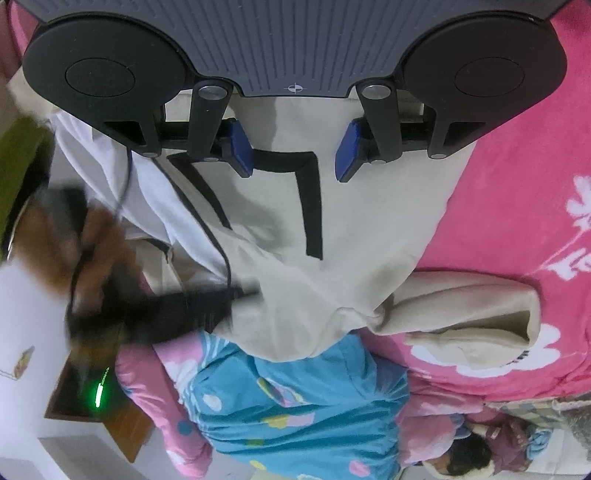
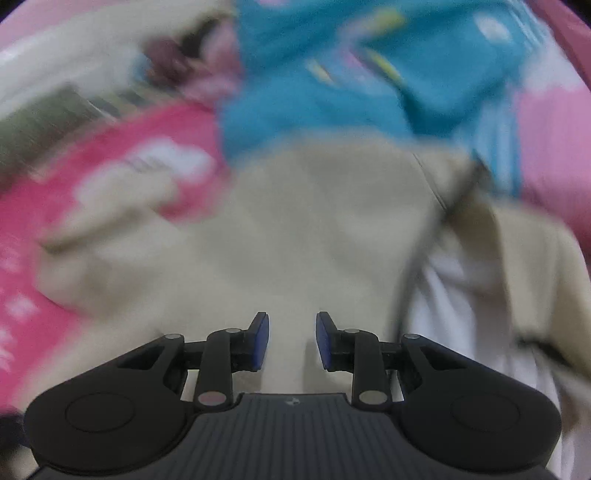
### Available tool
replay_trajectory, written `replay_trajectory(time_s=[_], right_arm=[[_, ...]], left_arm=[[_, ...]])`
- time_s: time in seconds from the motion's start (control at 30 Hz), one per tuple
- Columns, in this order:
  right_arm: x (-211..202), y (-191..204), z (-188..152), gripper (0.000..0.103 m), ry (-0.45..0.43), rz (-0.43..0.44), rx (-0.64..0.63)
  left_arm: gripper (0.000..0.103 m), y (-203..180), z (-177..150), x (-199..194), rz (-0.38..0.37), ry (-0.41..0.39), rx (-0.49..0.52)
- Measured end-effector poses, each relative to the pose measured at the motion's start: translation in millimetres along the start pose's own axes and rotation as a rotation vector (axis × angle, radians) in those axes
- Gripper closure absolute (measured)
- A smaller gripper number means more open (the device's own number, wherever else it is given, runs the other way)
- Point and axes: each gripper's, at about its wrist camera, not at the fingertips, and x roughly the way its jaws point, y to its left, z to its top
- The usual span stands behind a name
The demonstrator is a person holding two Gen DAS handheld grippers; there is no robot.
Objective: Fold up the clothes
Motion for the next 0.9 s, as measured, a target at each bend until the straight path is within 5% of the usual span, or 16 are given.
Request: replay_trajectory(time_s=[0.2, 0.43, 0.63, 0.67, 0.7, 0.73, 0.77, 0.9], right_arm=[[35, 53, 72, 0.052, 0.052, 0.234, 0.034], [137, 61, 110, 0.051, 0.241, 0.241, 0.211], [199, 46, 106, 0.048, 0.295, 0.286, 0.408], [199, 45, 106, 0.049, 0.274, 0.303, 0.415], [199, 44, 106, 0.058, 0.253, 0.319, 0.422], [195, 45, 108, 0.080, 0.231, 0.327, 0.414], [190, 48, 110, 0.086, 0.208, 0.328, 0.397], [163, 59, 123, 0.090, 0.104, 0.343, 0.319]], left_arm=[[0.054, 3, -2, -4, 0.002, -0.006, -0.027], [0.055, 9, -2, -6, -0.015, -0.007, -0.069], [0.055, 8, -4, -6, -0.007, -0.015, -0.064], [0.055, 7, -4, -6, -0.006, -0.016, -0.062], [0.055, 7, -5, -6, -0.004, -0.017, -0.061], [0.055, 7, -6, -6, -0.002, -0.018, -0.060], [0.055, 6, -6, -6, -0.001, -0.020, -0.060], [0.055, 7, -8, -8, 0.001, -0.025, -0.074]])
